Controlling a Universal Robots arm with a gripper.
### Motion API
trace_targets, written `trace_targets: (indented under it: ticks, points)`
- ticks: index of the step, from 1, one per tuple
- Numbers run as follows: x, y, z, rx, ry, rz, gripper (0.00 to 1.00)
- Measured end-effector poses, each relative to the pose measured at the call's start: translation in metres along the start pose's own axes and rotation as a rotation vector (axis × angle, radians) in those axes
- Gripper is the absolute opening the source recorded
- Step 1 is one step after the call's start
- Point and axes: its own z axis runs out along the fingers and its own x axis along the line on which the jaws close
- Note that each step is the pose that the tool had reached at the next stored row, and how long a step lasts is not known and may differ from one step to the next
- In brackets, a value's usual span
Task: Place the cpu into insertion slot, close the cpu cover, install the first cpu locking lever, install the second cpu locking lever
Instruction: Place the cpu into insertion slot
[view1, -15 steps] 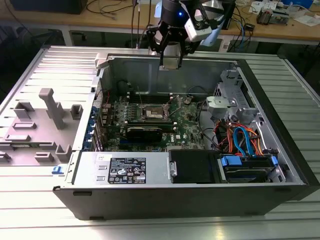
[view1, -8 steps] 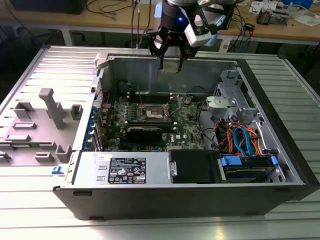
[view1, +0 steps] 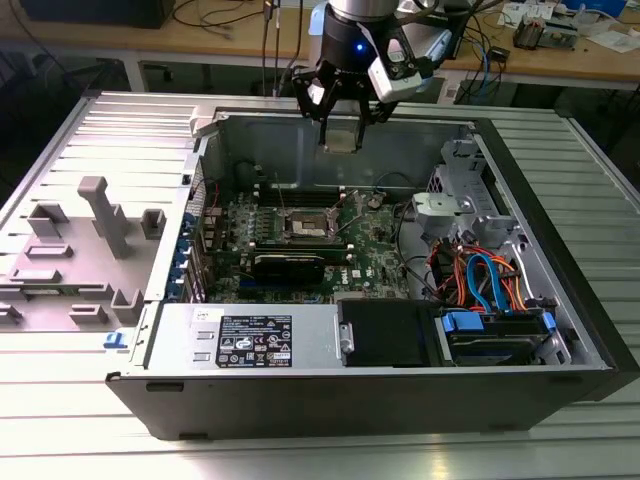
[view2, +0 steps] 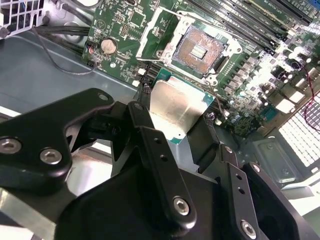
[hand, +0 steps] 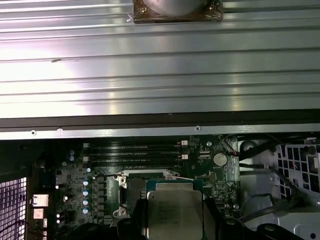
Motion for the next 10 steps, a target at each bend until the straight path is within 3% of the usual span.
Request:
trace_targets:
  ticks: [10]
  points:
    - [0.0005,-0.0011,0.0102,-0.0005,-0.0038,0.049,0.54]
